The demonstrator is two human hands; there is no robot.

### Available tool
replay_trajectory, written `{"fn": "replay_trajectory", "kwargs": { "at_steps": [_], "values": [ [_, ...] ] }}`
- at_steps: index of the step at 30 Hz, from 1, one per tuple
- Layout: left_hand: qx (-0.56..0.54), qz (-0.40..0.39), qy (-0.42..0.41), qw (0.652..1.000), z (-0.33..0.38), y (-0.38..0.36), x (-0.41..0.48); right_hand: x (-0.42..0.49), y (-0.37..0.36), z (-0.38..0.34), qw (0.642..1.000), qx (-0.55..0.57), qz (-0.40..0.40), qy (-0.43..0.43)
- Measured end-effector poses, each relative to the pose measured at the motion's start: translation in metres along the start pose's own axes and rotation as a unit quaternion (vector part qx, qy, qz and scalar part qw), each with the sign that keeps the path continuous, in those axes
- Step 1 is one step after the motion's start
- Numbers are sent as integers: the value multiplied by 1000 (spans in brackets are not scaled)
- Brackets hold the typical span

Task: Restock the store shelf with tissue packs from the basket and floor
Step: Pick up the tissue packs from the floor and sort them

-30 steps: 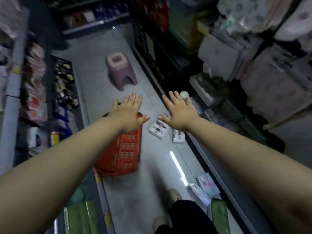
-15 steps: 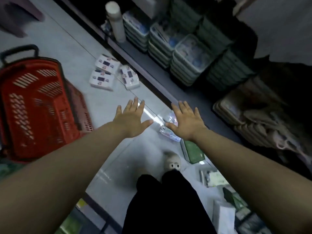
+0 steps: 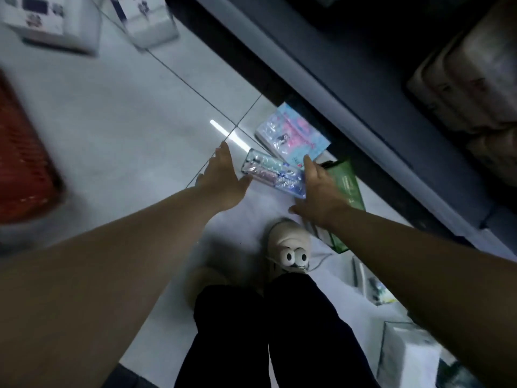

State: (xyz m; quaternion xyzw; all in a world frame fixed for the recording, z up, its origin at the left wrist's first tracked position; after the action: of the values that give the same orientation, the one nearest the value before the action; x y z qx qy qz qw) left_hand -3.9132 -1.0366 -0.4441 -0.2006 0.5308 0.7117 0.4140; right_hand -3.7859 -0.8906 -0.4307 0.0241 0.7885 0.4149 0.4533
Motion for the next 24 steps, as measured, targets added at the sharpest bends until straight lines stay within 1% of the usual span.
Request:
{"fn": "replay_trajectory", "kwargs": {
  "at_steps": [2, 4, 5, 8, 10, 12, 14, 15, 17, 19, 22, 24],
  "values": [
    [-48, -6, 4, 999, -11, -23, 20, 23, -20, 11, 998, 61, 27, -22],
    [-82, -23, -16, 996, -11, -38, 30, 37, -21, 20, 990, 98, 95, -41],
    [-102, -24, -19, 994, -10, -39, 29, 39, -17, 21, 986, 112, 117, -47],
    [-169, -7, 5, 986, -10, -22, 8, 27, 6, 8, 975, 171, 133, -47],
    [-233, 6, 23, 972, -8, 5, -19, 8, 34, -8, 957, 248, 140, -54],
    [-311, 11, 33, 950, -6, 38, -50, -17, 64, -31, 922, 361, 127, -62],
    [-400, 11, 44, 915, -1, 77, -86, -43, 92, -62, 893, 434, 94, -67],
    [-436, 17, 50, 899, 0, 98, -105, -57, 106, -80, 887, 451, 73, -70],
    [-471, 41, 54, 879, -1, 141, -144, -85, 132, -116, 878, 471, 34, -73],
    [-476, 74, 60, 874, -7, 182, -184, -114, 161, -154, 870, 487, 6, -71],
    [-469, 123, 91, 870, -20, 235, -246, -159, 210, -215, 863, 504, -15, -41],
    [-508, 141, 105, 844, -24, 267, -290, -192, 240, -255, 860, 510, -20, -13]
  ]
}}
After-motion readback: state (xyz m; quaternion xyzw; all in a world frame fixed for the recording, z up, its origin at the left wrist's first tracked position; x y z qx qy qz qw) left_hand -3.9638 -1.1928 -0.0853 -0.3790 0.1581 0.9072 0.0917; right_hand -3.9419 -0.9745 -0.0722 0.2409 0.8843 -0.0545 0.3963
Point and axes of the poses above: each hand's wrist, its own x-axis towards the middle knuckle, its own y-axis out of the back of the hand, z = x × y, the point moved 9 cm from there along x, towards the middle knuckle, and after that the axes turned 7 degrees about z, right-handed, at the moved point
